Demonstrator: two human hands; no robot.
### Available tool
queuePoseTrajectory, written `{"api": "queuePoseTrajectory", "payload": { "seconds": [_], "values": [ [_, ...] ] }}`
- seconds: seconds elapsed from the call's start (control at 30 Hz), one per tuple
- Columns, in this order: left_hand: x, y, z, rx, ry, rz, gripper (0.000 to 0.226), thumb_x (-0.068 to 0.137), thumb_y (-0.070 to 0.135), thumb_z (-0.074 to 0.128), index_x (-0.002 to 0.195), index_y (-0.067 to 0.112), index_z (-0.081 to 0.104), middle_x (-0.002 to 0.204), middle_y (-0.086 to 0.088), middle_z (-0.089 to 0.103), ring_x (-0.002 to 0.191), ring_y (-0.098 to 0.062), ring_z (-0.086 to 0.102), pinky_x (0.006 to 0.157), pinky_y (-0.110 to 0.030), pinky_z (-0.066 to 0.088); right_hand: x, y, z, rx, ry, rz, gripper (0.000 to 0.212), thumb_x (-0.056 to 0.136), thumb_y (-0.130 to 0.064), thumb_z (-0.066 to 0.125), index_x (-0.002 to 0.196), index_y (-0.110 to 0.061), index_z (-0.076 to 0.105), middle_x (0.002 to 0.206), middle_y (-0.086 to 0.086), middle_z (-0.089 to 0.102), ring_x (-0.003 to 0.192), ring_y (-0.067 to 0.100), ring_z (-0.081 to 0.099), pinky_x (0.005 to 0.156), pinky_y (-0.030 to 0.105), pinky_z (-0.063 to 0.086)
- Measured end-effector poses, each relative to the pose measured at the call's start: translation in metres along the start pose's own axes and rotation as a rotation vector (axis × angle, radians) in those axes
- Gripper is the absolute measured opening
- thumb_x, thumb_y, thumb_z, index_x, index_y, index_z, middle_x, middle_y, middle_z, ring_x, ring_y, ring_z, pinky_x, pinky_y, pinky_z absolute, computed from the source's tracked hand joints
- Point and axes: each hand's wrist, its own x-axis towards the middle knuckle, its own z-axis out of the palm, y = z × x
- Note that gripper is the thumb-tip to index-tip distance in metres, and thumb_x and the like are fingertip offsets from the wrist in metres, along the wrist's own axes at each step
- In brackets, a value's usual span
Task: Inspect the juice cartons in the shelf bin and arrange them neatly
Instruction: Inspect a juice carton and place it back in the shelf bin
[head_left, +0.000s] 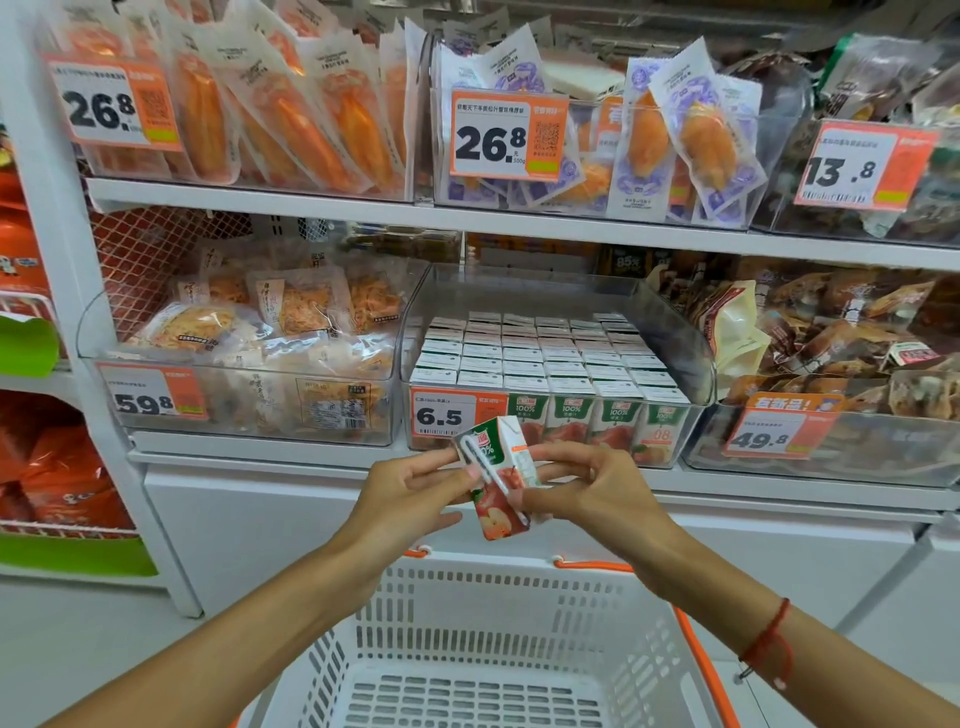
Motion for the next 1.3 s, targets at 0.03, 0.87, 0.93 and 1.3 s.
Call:
{"api": "queuePoseTrajectory", "payload": {
  "seconds": [0.03, 0.87, 0.93, 1.3],
  "values": [
    [0.0, 0.0, 0.001, 0.004, -0.02, -0.019, 0.023, 0.089, 0.025, 0.068, 0.112, 0.03, 0.067, 0.097, 0.01, 0.076, 0.091, -0.001, 0.071, 0.076, -0.019, 0.058, -0.001, 0.001, 0.003, -0.063, 0.051, -0.032, 0.037, 0.067, -0.021, 0.089, 0.099, -0.025, 0.072, 0.087, -0.004, 0.075, 0.075, 0.011, 0.073, 0.073, 0.031, 0.061],
    [-0.005, 0.006, -0.006, 0.455, -0.01, 0.562, 0.058, 0.07, 0.011, 0.086, 0.12, 0.03, 0.063, 0.117, 0.017, 0.067, 0.114, 0.0, 0.058, 0.098, -0.012, 0.043, -0.011, -0.013, -0.014, -0.074, -0.107, -0.575, 0.038, 0.078, -0.023, 0.076, 0.114, -0.031, 0.069, 0.115, -0.011, 0.069, 0.104, 0.009, 0.068, 0.087, 0.025, 0.056],
    [-0.004, 0.006, -0.006, 0.457, -0.02, 0.558, 0.059, 0.071, 0.011, 0.085, 0.121, 0.03, 0.062, 0.117, 0.017, 0.067, 0.115, 0.001, 0.058, 0.098, -0.011, 0.042, -0.01, -0.012, -0.014, -0.115, -0.09, -0.587, 0.037, 0.081, -0.025, 0.074, 0.117, -0.032, 0.067, 0.116, -0.011, 0.068, 0.105, 0.009, 0.067, 0.088, 0.027, 0.056],
    [0.002, 0.007, -0.011, 0.131, -0.145, 0.106, 0.061, 0.065, 0.044, 0.08, 0.123, 0.041, 0.061, 0.118, 0.015, 0.069, 0.104, -0.001, 0.067, 0.09, -0.026, 0.05, -0.01, -0.002, -0.014, -0.541, -0.196, -0.669, 0.083, 0.085, -0.027, 0.075, 0.15, -0.04, 0.026, 0.143, -0.014, 0.049, 0.121, 0.003, 0.053, 0.096, 0.027, 0.051]
  ]
}}
